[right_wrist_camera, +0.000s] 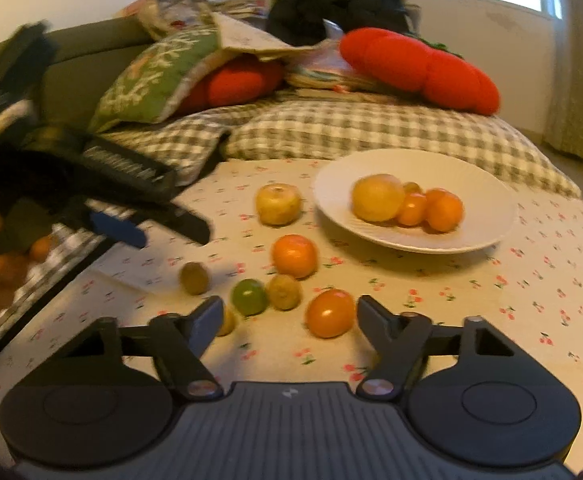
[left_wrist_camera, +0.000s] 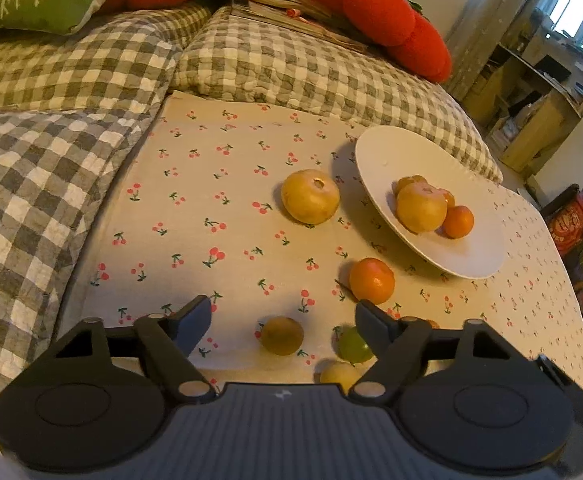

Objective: Organize fruits
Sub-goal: 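Grasp a pale yellow-green fruit with the left tool while the right tool grasps a red tomato, then carry both held fruits over the white plate with both tools, then open both tools to release the fruits onto the white plate, then move both open tools back over the remaining fruits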

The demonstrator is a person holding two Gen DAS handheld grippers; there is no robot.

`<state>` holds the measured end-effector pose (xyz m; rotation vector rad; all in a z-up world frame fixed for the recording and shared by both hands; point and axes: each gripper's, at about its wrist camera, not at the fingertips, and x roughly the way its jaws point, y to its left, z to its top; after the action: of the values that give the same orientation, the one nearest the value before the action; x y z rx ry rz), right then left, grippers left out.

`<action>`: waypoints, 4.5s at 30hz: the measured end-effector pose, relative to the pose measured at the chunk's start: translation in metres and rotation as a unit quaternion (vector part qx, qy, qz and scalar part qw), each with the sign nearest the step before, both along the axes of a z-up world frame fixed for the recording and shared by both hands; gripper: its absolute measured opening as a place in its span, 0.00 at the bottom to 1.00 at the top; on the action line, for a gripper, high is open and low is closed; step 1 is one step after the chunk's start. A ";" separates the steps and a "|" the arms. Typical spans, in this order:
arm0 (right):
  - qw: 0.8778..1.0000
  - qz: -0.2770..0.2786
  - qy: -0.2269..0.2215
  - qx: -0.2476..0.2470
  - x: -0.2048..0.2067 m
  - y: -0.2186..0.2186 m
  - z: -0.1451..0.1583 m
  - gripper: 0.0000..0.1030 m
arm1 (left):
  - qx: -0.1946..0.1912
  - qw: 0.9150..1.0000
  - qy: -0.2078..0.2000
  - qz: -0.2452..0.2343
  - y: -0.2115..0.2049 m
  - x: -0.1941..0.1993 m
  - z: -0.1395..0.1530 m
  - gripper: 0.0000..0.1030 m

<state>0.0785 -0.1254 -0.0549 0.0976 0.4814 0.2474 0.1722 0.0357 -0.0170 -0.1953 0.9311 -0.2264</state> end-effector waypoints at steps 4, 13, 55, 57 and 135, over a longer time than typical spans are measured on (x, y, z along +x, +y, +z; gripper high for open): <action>1.000 0.005 0.002 -0.018 0.013 -0.001 -0.003 0.57 | -0.017 1.000 0.007 -0.017 -0.006 -0.003 -0.001 0.66; 0.998 0.031 0.015 -0.054 0.025 0.000 -0.014 0.42 | -0.022 0.997 0.033 -0.060 -0.028 -0.010 -0.017 0.53; 0.996 -0.061 -0.018 0.059 -0.009 -0.117 0.013 0.30 | -0.011 0.996 -0.030 -0.087 -0.040 -0.012 0.002 0.24; 0.995 -0.068 -0.017 0.068 -0.010 -0.124 0.011 0.30 | -0.008 0.995 -0.035 -0.094 -0.049 -0.012 0.005 0.24; 0.996 -0.006 -0.025 0.084 -0.013 -0.061 0.033 0.50 | 0.053 0.995 -0.064 -0.046 -0.015 0.024 0.037 0.48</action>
<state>0.0660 -0.1867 -0.0222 0.2582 0.4104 0.2788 0.1960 0.0203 0.0196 -0.0384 0.8233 -0.2706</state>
